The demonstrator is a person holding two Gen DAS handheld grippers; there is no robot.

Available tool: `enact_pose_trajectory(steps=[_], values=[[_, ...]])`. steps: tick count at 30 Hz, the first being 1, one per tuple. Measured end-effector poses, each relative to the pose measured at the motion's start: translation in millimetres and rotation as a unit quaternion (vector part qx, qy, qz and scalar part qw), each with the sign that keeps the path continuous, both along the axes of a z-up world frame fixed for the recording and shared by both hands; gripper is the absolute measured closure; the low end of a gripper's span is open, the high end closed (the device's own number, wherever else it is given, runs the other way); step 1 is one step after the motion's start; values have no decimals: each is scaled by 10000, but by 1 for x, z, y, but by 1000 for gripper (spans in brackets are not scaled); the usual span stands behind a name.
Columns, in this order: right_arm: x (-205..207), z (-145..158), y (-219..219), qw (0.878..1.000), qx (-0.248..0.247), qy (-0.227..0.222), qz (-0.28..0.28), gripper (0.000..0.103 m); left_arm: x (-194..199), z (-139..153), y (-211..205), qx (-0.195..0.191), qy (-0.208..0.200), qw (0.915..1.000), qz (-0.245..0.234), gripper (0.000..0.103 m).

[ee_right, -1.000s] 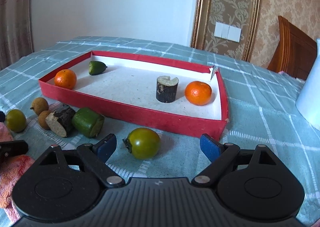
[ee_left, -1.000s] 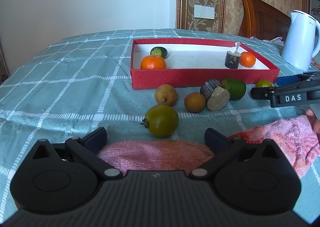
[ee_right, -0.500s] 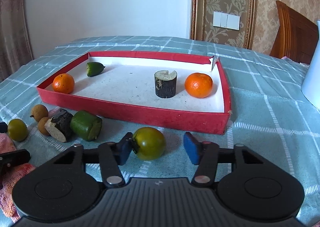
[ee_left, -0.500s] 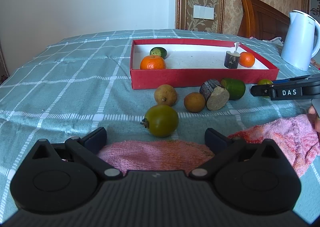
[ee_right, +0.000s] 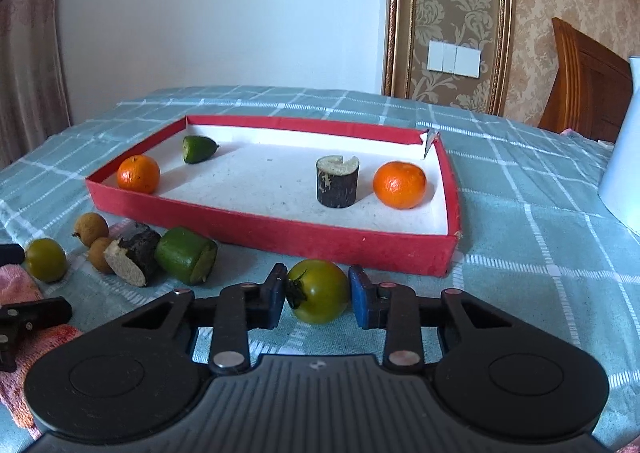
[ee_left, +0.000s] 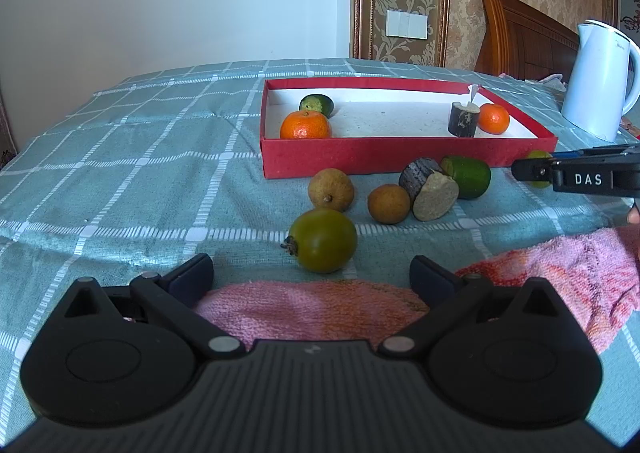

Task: Organize fruits
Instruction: 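Carry the green tomato into the red tray and open the right gripper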

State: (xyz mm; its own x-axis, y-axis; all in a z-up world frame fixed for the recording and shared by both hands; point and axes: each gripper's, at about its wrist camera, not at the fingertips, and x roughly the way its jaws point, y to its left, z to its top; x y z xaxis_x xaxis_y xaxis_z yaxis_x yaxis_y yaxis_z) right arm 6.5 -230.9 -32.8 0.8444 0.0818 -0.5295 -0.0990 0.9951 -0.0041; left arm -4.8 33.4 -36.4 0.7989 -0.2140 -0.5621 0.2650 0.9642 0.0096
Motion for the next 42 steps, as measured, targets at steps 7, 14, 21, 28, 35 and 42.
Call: enact_pose_trajectory(steps=[7,14,21,28,35,42], values=[[-2,2,1,10000,-1,-44,-32,70,0,0,0,2,-1,10000,0,0],[-7,6,0,9998,74,-176,8,70,0,0,0,2,-1,10000,0,0],[-8,15,-6,9993,216,-291,-20,70,0,0,0,1,-2,10000,0,0],[11,30,-12,9990,154,-391,-119,70,0,0,0,1,-2,10000,0,0],[54,26,-16,9992,-43,-181,-365,70,0,0,0,1,-2,10000,0,0],[83,12,-24,9987,14,245,-451,70,0,0,0,0,-2,10000,0,0]])
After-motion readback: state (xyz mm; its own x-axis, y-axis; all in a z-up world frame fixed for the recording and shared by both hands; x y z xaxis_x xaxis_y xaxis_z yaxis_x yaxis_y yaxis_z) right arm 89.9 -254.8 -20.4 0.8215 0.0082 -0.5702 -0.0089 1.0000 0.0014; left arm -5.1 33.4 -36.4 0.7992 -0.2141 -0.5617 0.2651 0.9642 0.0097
